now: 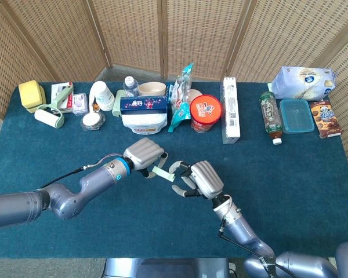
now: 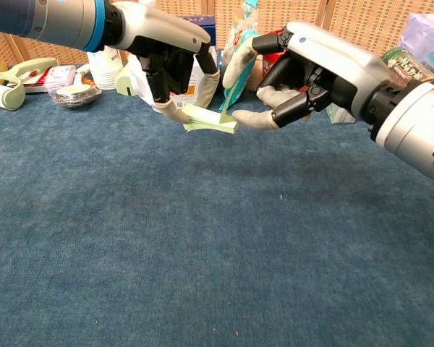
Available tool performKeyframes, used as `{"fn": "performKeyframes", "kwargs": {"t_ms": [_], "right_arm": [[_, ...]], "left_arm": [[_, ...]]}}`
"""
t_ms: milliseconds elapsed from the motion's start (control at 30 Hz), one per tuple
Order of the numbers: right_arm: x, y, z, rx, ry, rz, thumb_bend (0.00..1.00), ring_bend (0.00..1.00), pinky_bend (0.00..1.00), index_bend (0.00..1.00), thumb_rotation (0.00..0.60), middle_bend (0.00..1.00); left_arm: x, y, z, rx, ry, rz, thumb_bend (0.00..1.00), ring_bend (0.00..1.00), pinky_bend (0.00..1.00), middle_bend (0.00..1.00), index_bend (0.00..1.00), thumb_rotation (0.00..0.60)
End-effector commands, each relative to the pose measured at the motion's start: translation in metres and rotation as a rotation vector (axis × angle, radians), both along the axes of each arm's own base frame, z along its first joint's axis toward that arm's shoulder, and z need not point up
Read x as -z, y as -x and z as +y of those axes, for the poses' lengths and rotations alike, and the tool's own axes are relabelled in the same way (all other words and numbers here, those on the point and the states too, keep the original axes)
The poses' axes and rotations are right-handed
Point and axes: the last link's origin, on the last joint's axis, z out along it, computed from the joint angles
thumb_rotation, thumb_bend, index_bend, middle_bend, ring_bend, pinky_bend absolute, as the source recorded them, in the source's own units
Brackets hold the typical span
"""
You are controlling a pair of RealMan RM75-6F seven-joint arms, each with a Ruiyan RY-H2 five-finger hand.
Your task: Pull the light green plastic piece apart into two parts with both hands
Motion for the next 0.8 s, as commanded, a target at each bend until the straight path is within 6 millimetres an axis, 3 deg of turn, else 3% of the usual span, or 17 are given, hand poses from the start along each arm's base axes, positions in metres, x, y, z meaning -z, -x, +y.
{"fn": "performKeyframes", "kwargs": {"t_ms": [33,800], "right_arm": [[0.0003,-0.0001,0.0004,-0.001,-0.002,0.0,0.3,0.97,0.84,0.46,0.584,1.0],[-0.0038,0.0008,-0.0075,-0.017,0.03,0.041,0.32,0.97,0.84,0.54,0.6,1.0]], "left_arm": [[0.0006,-0.002,0.0005,0.001,-0.002,-0.002,0.35,1.0,1.0,1.0,0.6,0.6],[-0.0051,-0.0025,-0.0064,0.007,0.02,0.014,0.35,1.0,1.0,1.0,0.6,0.6]]}}
